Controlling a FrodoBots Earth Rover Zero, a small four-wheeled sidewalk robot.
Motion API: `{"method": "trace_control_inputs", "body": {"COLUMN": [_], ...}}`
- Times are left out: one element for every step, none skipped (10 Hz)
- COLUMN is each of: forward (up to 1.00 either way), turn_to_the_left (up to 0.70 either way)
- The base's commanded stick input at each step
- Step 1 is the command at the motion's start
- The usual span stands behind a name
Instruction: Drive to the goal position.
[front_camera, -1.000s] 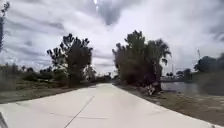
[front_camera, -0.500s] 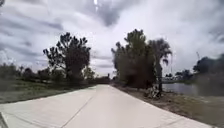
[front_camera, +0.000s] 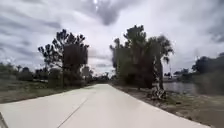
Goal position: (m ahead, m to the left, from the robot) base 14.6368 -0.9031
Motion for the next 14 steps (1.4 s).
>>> {"method": "trace_control_inputs", "body": {"forward": [0.85,0.85,0.85,0.85,0.85,0.85,0.85,0.85,0.85,0.85,0.85,0.85,0.85,0.85], "turn_to_the_left": [0.26,0.00,0.00,0.00,0.00,0.00,0.00,0.00,0.11,0.12,0.00,0.00,0.00,0.00]}}
